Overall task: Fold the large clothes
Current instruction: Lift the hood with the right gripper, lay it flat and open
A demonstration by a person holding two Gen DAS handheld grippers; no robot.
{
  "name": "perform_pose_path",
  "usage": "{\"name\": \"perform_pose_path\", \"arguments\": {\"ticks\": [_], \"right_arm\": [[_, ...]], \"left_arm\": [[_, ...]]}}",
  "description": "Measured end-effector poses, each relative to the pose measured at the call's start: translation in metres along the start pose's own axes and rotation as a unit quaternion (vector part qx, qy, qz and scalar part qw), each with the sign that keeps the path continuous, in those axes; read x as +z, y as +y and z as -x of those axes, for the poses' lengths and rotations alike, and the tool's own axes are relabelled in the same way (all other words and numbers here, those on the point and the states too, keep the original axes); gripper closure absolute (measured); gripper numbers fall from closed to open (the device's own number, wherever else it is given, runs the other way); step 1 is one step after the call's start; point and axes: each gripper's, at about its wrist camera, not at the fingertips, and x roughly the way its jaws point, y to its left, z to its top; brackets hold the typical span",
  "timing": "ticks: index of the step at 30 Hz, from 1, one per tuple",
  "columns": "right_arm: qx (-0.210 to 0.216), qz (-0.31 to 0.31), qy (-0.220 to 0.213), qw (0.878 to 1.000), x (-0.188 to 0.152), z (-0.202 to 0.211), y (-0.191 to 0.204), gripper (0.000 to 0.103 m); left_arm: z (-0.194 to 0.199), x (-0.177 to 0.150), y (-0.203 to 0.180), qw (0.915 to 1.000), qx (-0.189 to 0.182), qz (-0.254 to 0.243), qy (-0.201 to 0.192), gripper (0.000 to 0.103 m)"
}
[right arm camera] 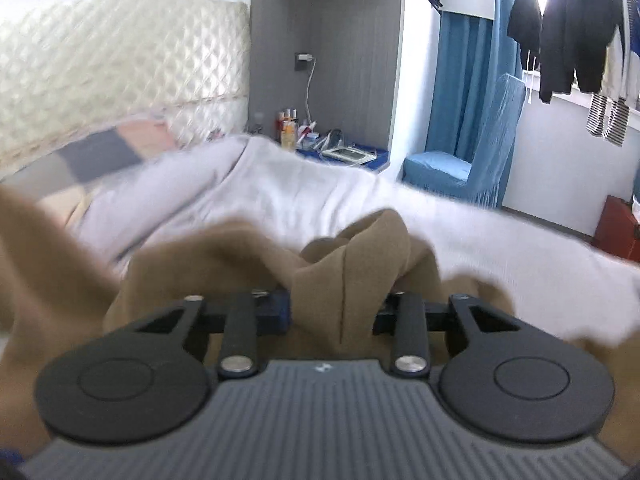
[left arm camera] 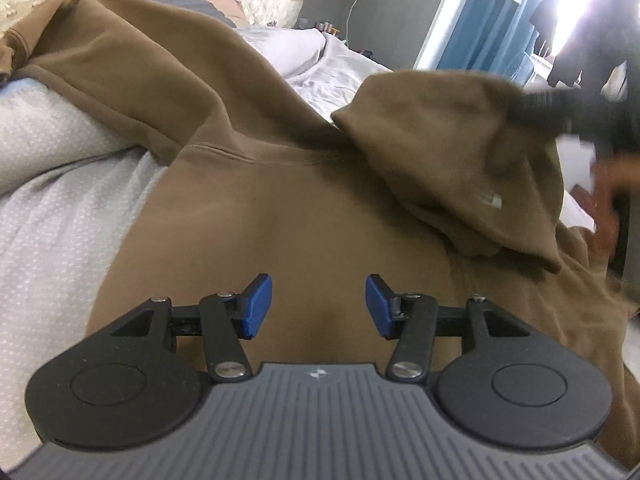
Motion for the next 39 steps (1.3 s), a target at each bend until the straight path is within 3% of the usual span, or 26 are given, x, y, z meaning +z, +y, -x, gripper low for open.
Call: {"name": "perform_pose_path", "arguments": {"ticks": [6, 10, 13, 17, 21, 24, 28, 33, 36, 38, 39], "right_arm": [[-0.044, -0.026, -0.002, 0.999, 0.115, -0.07, -0.031, 0.077], [-0.074, -0.056, 0.008, 0.996, 0.159, -0.14, -0.049, 0.077], [-0.085, -0.074, 0.02, 0.993, 0.155, -0.194, -0.059, 0.077], [-0.089, -0.064, 0.044, 0.993, 0.115, -0.27, -0.066, 0.077], [-0.101, -0.03, 0.056, 0.993, 0.077, -0.323, -0.066, 0.076], [-0.084, -0.071, 0.067, 0.992, 0.061, -0.346, -0.085, 0.074], [-0.067, -0.109, 0.071, 0.989, 0.055, -0.353, -0.1, 0.071], [-0.05, -0.131, 0.039, 0.989, 0.061, -0.318, -0.103, 0.067], [-0.047, -0.114, 0.027, 0.992, 0.068, -0.279, -0.099, 0.051], [-0.038, -0.102, 0.011, 0.994, 0.07, -0.243, -0.095, 0.029], [-0.029, -0.102, 0.004, 0.994, 0.07, -0.228, -0.095, 0.028]], "left_arm": [[-0.017, 0.0, -0.007, 0.9997, -0.02, -0.009, -0.006, 0.045], [-0.025, 0.0, -0.007, 0.999, -0.031, -0.016, -0.027, 0.045], [-0.039, 0.001, -0.007, 0.9987, -0.032, -0.019, -0.035, 0.045], [-0.052, 0.001, -0.006, 0.997, -0.024, -0.037, -0.064, 0.045], [-0.064, 0.0, -0.003, 0.997, -0.031, -0.03, -0.065, 0.045], [-0.071, -0.002, -0.001, 0.997, -0.036, -0.032, -0.061, 0.045], [-0.077, -0.001, 0.002, 0.9969, -0.039, -0.034, -0.059, 0.045], [-0.076, 0.001, 0.006, 0.9972, -0.035, -0.036, -0.055, 0.045], [-0.073, 0.002, 0.004, 0.9973, -0.04, -0.032, -0.054, 0.045], [-0.067, 0.004, 0.006, 0.9971, -0.05, -0.02, -0.054, 0.045], [-0.064, 0.005, 0.006, 0.9968, -0.055, -0.015, -0.056, 0.045]]}}
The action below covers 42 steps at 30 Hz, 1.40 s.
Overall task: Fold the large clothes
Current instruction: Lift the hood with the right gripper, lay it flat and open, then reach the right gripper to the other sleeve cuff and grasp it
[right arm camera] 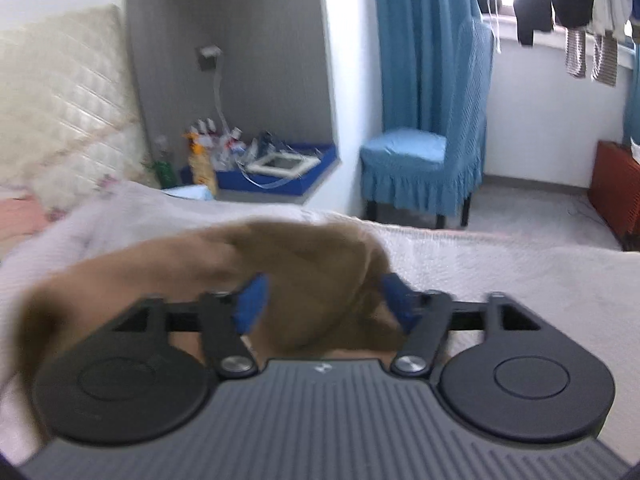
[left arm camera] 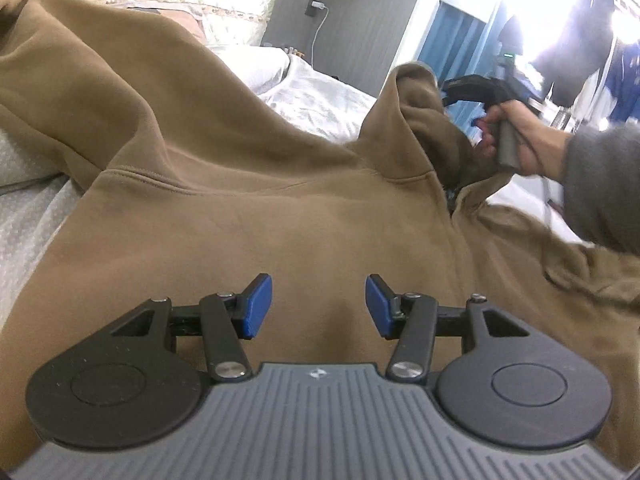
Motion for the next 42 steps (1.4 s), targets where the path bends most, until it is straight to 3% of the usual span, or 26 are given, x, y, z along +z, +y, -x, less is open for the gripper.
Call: {"name": "perform_pose_path", "arguments": {"ticks": [6, 15, 19, 23, 28, 35, 38, 42], "right_arm": [[0.034, 0.012, -0.004, 0.999, -0.017, 0.119, -0.004, 0.028], [0.083, 0.028, -0.012, 0.996, -0.08, 0.296, -0.029, 0.028], [0.078, 0.028, -0.023, 0.996, -0.102, 0.355, -0.03, 0.028], [0.084, 0.012, -0.014, 0.996, -0.119, 0.408, -0.038, 0.028], [0.07, -0.04, -0.026, 0.996, -0.144, 0.466, -0.07, 0.028], [0.06, -0.131, -0.023, 0.989, -0.177, 0.499, -0.128, 0.027], [0.046, -0.132, -0.044, 0.989, -0.172, 0.499, -0.14, 0.027], [0.05, -0.151, -0.058, 0.986, -0.177, 0.494, -0.157, 0.027]], "left_arm": [[0.03, 0.006, -0.005, 0.9997, -0.015, 0.017, -0.011, 0.045], [0.088, 0.004, -0.017, 0.9993, -0.006, -0.021, -0.03, 0.045], [0.111, -0.003, -0.031, 0.998, 0.008, -0.045, -0.044, 0.045], [0.125, -0.013, -0.043, 0.9984, -0.007, -0.041, -0.039, 0.045], [0.143, -0.029, -0.069, 0.998, -0.049, -0.029, -0.026, 0.045], [0.153, -0.054, -0.125, 0.9915, -0.113, -0.064, 0.006, 0.045], [0.155, -0.068, -0.158, 0.9815, -0.177, -0.061, 0.042, 0.046], [0.153, -0.09, -0.201, 0.9554, -0.274, -0.054, 0.095, 0.049]]}}
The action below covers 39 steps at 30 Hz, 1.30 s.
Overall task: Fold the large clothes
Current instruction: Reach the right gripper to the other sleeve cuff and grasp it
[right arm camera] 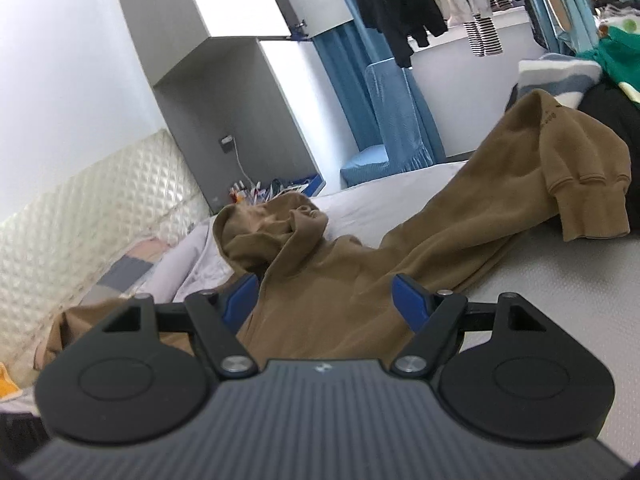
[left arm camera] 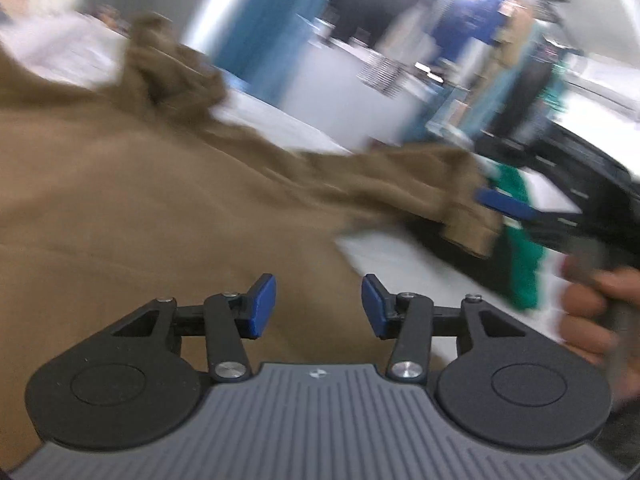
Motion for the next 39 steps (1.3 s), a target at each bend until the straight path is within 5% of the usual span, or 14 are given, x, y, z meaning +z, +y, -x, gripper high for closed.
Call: {"name": "perform_pose_path", "arguments": {"ticks": [4, 11, 17, 25, 30, 39], "right_arm": [[0.005, -0.031, 0.004, 1.0, -0.004, -0.001, -0.021, 0.027], [0.026, -0.065, 0.0, 0.998, -0.004, 0.004, -0.035, 0.027], [0.024, -0.06, 0.011, 0.998, -0.008, -0.005, -0.033, 0.027], [-0.001, -0.044, 0.031, 0.999, -0.01, -0.016, -0.027, 0.027], [-0.014, -0.055, 0.018, 0.998, -0.006, -0.007, -0.031, 0.027], [-0.063, -0.111, -0.016, 0.992, 0.034, 0.009, -0.087, 0.027]], "left_arm": [[-0.036, -0.02, -0.035, 0.9974, -0.021, -0.044, 0.053, 0.048], [-0.072, -0.05, -0.045, 0.9904, -0.049, -0.032, 0.125, 0.051], [-0.086, -0.064, -0.048, 0.9832, -0.037, -0.054, 0.17, 0.071], [-0.086, -0.061, -0.046, 0.9851, -0.031, -0.056, 0.159, 0.07], [-0.061, -0.048, -0.042, 0.9895, -0.023, -0.053, 0.132, 0.058], [-0.014, -0.02, -0.013, 0.9939, 0.072, -0.058, 0.06, 0.05]]}}
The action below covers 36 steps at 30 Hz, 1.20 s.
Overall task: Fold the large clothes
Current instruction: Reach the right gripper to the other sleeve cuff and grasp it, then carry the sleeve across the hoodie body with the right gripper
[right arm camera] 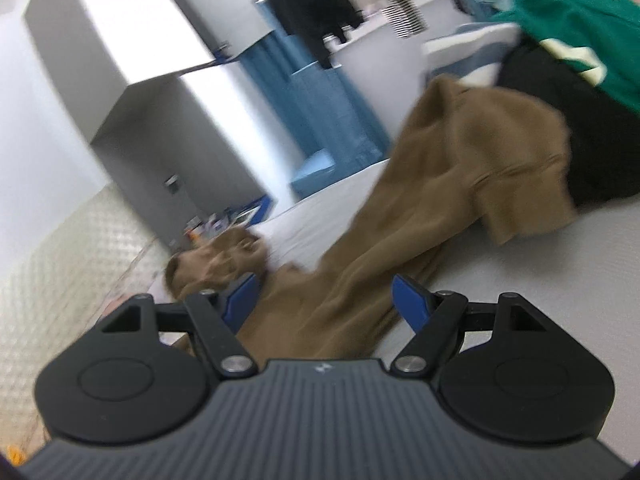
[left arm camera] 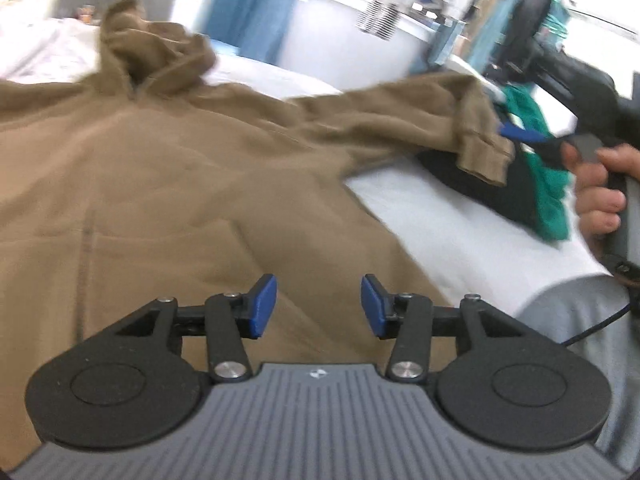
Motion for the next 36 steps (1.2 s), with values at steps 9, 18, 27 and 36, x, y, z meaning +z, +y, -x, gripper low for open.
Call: {"name": "perform_pose_path", "arguments": {"ticks": [9, 18, 27, 36], "right_arm": [[-0.166, -0.012, -0.044, 0.985, 0.049, -0.026, -0.114, 0.019], [-0.14, 0.158, -0.031, 0.977, 0.073, -0.072, -0.076, 0.018], [-0.234, 0.304, -0.052, 0.922, 0.065, -0.145, -0.047, 0.019], [-0.239, 0.252, -0.011, 0.938, 0.105, -0.135, -0.069, 0.07]], "left_arm": [[-0.007, 0.015, 0.036, 0.9979, 0.042, 0.049, -0.01, 0.05], [-0.024, 0.021, 0.052, 0.9952, 0.058, 0.078, -0.001, 0.05], [-0.027, 0.021, 0.05, 0.9956, 0.077, 0.053, -0.001, 0.051], [-0.01, 0.025, 0.048, 0.9955, 0.086, 0.029, -0.026, 0.051]]}}
